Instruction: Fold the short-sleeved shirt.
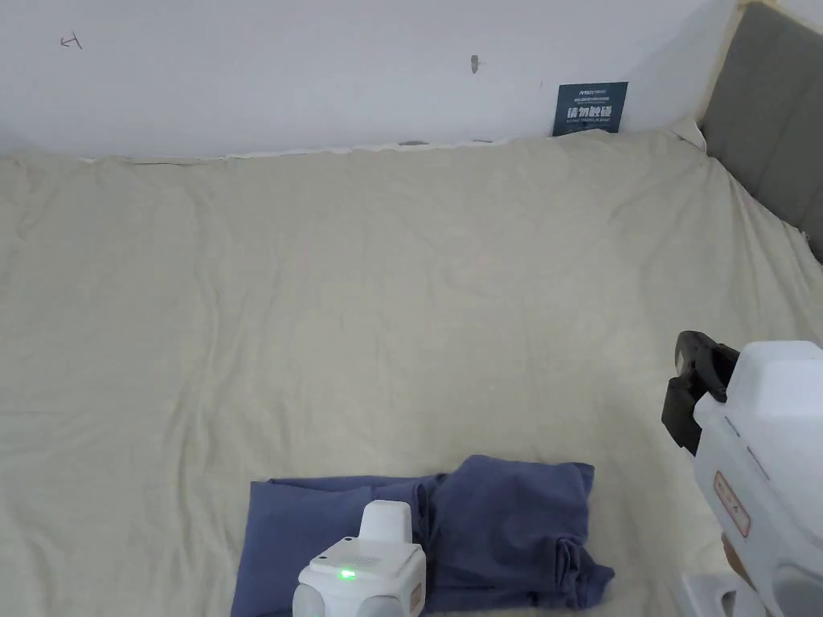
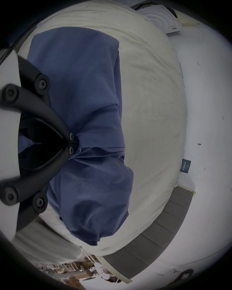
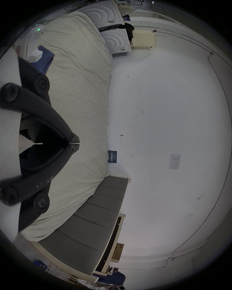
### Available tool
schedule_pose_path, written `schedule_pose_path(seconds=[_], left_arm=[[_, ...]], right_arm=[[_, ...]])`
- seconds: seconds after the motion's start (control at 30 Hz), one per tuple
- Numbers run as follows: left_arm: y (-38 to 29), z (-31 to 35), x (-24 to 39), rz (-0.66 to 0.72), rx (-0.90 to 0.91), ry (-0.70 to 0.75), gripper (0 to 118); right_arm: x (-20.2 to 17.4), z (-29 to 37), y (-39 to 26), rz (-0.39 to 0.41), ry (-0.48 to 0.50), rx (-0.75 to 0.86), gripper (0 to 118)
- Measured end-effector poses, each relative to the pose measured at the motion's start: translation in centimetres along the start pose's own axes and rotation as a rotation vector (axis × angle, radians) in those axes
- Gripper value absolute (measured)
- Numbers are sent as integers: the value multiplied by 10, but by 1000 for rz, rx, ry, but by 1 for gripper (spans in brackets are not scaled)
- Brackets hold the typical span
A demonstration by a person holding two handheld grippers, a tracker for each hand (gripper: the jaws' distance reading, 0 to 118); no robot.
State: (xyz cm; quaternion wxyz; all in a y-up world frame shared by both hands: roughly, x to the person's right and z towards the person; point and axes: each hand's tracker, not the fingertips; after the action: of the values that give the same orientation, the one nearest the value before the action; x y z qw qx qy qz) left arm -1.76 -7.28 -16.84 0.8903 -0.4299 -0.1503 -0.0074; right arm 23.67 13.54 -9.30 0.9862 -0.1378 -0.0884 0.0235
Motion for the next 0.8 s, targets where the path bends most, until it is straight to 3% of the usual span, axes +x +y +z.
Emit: schedule_pose_path(seconds=[0.17, 0.47, 0.57, 0.63, 0.77, 0.8], left_arm=[[12, 13, -18, 41, -24, -52, 1], [56, 75, -129, 368, 7, -411, 2], [53, 77, -172, 463, -6, -447, 4], [48, 76, -196, 484, -1, -415, 18], [38, 59, -235, 533, -103, -404, 104], [36, 54, -240, 538, -112, -421, 112]], right_arm=[[3, 1, -1, -7, -6, -2, 1], [-3, 1, 5, 1, 16, 9, 1], [-7, -2, 6, -8, 27, 9, 1], [-10, -4, 6, -8, 32, 7, 1], [-15, -7, 7, -7, 42, -2, 1], [-17, -7, 6, -2, 40, -3, 2]])
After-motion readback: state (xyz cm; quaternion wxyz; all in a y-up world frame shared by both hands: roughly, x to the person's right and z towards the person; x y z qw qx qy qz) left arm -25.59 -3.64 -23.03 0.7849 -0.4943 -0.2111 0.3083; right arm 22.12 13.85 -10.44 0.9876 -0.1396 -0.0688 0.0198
